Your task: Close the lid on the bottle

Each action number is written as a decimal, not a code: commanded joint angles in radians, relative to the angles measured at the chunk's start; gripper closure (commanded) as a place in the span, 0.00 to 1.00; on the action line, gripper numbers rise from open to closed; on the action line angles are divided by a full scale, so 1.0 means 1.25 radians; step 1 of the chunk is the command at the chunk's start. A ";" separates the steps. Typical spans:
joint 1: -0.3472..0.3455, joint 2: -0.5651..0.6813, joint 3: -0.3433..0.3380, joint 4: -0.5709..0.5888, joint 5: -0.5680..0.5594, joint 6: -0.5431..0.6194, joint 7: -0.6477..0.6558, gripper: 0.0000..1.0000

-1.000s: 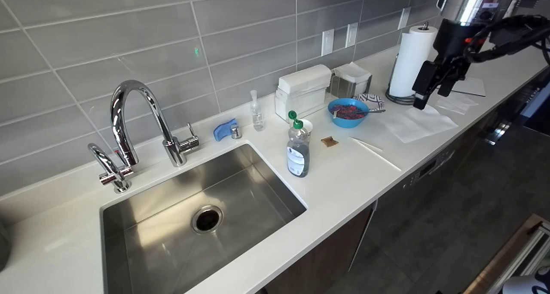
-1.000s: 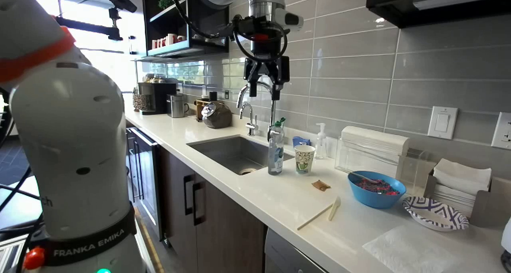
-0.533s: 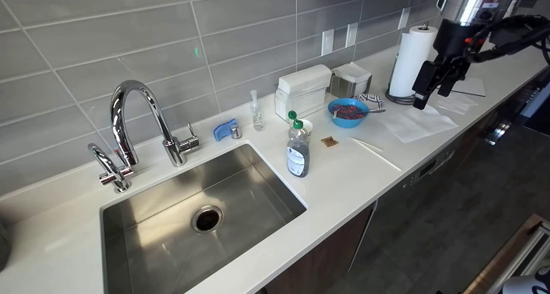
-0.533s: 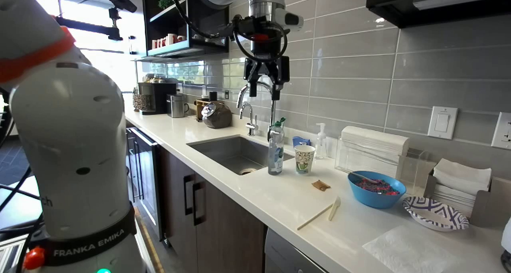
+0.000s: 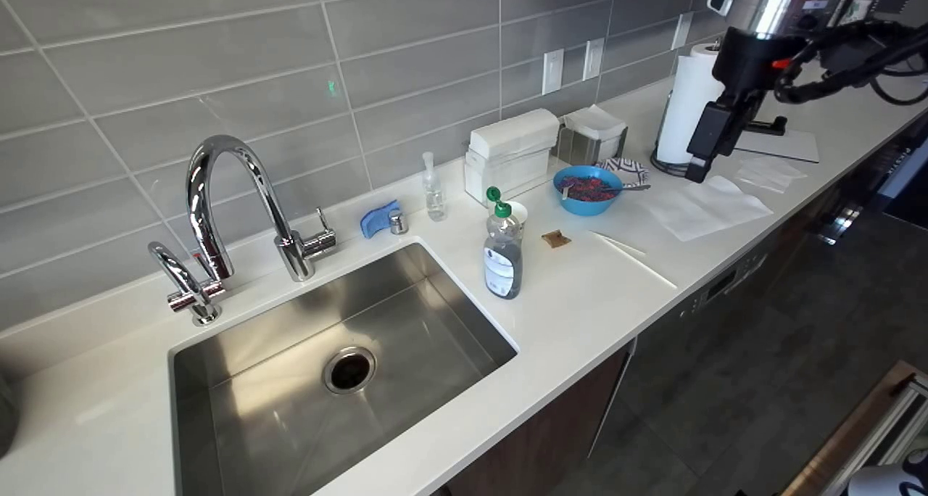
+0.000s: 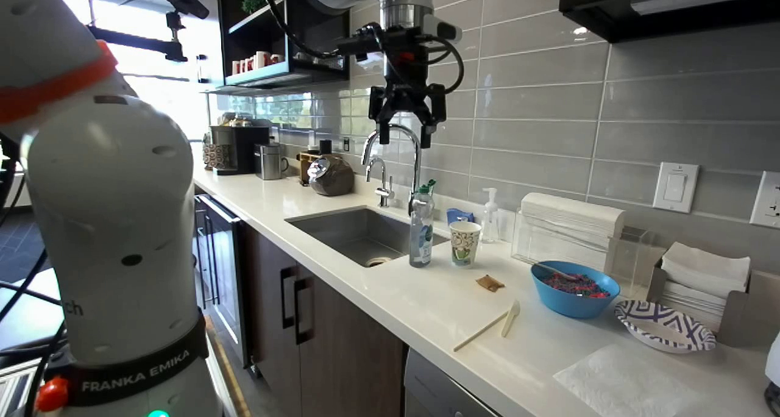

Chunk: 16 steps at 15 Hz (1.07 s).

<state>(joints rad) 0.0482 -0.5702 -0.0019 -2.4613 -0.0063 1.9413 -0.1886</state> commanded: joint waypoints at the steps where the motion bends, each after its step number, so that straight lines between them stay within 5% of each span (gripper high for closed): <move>1: 0.048 0.086 -0.019 0.062 -0.001 0.030 -0.130 0.00; 8: 0.093 0.247 -0.042 0.195 0.016 0.057 -0.431 0.00; 16: 0.093 0.443 0.009 0.358 0.077 0.066 -0.763 0.00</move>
<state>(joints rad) 0.1689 -0.1189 -0.0167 -2.1032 0.0553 2.0229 -1.0049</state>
